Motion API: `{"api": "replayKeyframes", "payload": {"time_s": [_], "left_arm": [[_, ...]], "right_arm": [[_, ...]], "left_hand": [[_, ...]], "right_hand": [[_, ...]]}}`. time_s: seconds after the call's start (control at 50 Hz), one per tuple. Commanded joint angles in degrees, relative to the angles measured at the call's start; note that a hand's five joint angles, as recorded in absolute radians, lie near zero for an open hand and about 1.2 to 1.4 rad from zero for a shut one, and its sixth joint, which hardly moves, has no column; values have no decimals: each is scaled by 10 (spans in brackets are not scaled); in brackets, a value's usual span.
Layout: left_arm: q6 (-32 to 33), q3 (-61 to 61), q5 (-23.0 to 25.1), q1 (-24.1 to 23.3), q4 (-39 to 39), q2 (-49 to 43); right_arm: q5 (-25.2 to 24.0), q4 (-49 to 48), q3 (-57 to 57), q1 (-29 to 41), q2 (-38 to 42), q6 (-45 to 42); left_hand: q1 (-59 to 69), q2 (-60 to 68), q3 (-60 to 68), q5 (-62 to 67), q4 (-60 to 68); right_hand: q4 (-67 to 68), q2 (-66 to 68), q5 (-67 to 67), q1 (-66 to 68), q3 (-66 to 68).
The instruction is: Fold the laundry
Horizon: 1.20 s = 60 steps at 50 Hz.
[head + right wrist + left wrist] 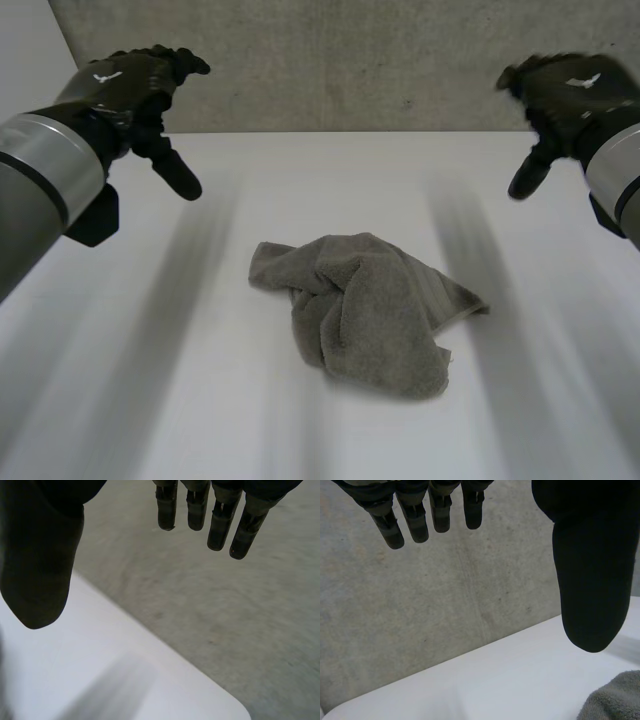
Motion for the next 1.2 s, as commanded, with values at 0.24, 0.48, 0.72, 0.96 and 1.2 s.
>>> {"api": "replayKeyframes", "payload": {"time_s": [0.24, 0.48, 0.72, 0.96, 1.2], "left_arm": [[84, 80, 92, -116, 106, -295], [199, 51, 90, -112, 104, -369], [191, -135, -13, -73, 62, -162], [198, -351, 4, -80, 22, 6], [200, -289, 29, -70, 21, 11]], "right_arm": [[-60, 87, -8, -6, 18, -153], [-64, 87, -8, -6, 19, -154], [-64, 90, -1, -5, 26, -155], [-88, 115, 2, 3, 46, -155], [-125, 178, 1, 4, 74, -157]], "left_hand": [[49, 48, 48, 39, 48], [658, 657, 658, 649, 657], [693, 692, 692, 683, 692], [673, 672, 672, 663, 672], [29, 27, 28, 19, 28]], "right_hand": [[-47, -44, -34, -35, -40], [-47, -44, -34, -35, -40], [-47, -44, -34, -35, -40], [-47, -44, -34, -35, -40], [-47, -44, -34, -35, -40]]}}
